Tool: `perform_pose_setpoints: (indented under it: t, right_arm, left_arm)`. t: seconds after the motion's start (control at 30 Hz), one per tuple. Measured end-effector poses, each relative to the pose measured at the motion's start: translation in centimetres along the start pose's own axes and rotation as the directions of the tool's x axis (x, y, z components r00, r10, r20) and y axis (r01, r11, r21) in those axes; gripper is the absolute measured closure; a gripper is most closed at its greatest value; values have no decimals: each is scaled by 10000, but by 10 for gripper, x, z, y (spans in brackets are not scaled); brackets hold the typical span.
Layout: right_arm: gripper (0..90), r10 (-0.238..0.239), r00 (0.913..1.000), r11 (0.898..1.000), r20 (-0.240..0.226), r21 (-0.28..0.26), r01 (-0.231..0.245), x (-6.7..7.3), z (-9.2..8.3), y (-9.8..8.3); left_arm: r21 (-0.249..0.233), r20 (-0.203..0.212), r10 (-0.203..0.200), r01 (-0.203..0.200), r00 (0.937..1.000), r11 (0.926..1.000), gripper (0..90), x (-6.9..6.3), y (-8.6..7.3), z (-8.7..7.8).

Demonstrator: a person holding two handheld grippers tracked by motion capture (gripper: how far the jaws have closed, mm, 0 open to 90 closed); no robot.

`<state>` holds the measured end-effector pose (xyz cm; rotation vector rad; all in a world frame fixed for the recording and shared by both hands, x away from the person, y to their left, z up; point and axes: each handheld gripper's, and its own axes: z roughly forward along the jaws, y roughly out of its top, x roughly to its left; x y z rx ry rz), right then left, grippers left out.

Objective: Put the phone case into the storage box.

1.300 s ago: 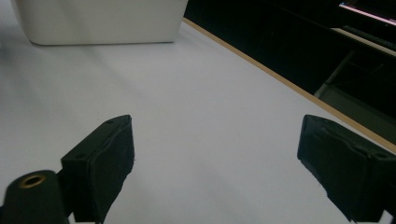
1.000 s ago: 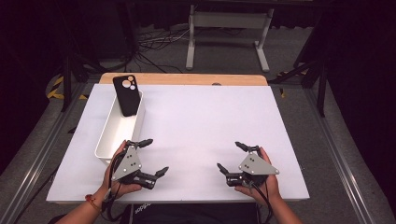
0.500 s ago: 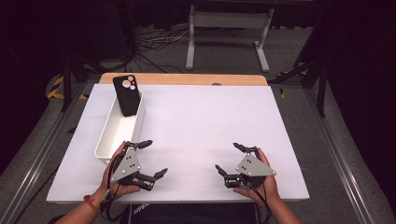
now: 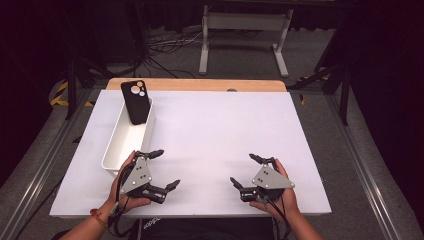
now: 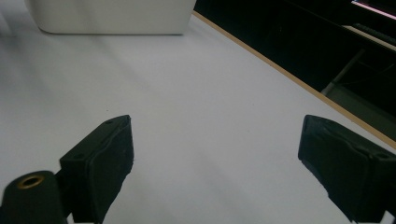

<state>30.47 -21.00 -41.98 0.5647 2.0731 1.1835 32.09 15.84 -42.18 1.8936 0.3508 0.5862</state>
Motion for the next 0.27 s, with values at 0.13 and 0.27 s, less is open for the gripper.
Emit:
perform_pose_setpoints:
  t: [0.13, 0.27]
  right_arm:
    - [113, 13, 10000, 10000, 47, 40, -13, 0, -1, 0]
    - [110, 73, 10000, 10000, -23, -1, -73, -2, -1, 0]
  left_arm:
    - [41, 79, 48, -48, 10000, 10000, 38, -1, 0, 1]
    - [81, 48, -22, 21, 10000, 10000, 40, -1, 0, 2]
